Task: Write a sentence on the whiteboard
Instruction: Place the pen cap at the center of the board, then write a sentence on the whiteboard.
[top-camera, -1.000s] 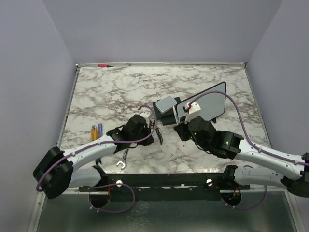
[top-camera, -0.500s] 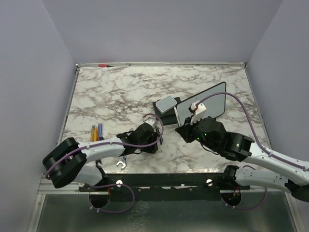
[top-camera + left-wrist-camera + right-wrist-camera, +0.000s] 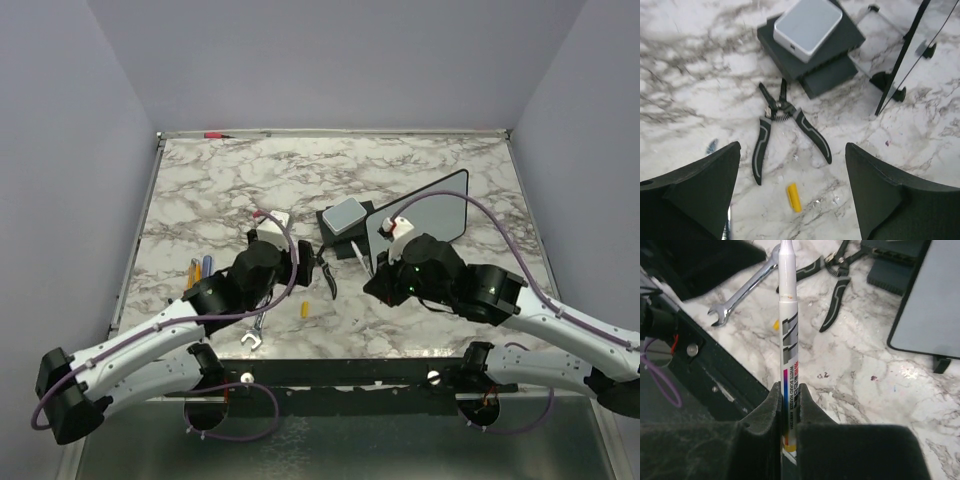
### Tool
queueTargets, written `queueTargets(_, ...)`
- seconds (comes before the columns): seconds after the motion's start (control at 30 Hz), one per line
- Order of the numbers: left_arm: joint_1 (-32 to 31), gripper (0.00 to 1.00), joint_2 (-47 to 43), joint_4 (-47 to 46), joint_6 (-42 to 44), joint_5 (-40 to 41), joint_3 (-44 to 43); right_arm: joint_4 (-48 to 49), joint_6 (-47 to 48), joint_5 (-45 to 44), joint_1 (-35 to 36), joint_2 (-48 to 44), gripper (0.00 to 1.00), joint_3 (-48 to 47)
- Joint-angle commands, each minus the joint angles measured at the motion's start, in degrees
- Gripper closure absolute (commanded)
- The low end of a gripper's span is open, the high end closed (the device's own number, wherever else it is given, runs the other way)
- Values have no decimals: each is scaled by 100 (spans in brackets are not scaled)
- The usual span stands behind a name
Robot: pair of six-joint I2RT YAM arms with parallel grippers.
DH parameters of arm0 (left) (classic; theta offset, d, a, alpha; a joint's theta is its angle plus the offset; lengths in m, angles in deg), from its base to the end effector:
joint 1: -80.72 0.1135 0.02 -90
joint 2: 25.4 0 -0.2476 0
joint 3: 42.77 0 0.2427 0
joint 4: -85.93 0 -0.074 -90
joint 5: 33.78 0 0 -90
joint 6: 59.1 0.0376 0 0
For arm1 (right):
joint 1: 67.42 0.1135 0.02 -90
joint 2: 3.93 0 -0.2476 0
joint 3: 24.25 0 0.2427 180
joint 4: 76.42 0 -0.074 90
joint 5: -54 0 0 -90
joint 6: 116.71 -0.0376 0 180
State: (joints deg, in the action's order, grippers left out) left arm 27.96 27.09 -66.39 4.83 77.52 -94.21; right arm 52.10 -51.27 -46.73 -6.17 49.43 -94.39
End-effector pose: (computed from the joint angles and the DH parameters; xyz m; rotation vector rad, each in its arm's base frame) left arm 0.1364 -0.1569 0.2531 0.2518 2.0533 -0.4744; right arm 0.1003 0.1683 0.3191 -0.5994 2.1574 0.6438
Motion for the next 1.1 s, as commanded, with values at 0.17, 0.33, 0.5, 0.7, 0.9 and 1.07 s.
queueTargets(0.17,-24,18,-534,636,2517,-1251,-1116,-500,336,3166,-937,614,100,192)
queueTargets(0.33,-28,22,-292,1032,3317,-3410,-1240,-470,486,4514,-1393,807,100,255)
queueTargets(0.5,-339,25,-356,1273,3786,-3693,-1187,-702,471,5010,-1406,1100,100,352)
queueTargets(0.7,-895,27,-452,1319,4167,-3536,-1224,-833,624,6094,-1403,1540,100,505)
queueTargets(0.9,-1661,31,-34,1666,4345,-3427,-1365,-999,721,6589,-1406,1725,100,318)
queueTargets(1.07,-2094,32,231,1713,4415,-3290,-1424,-1031,781,6781,-1403,1852,100,302)
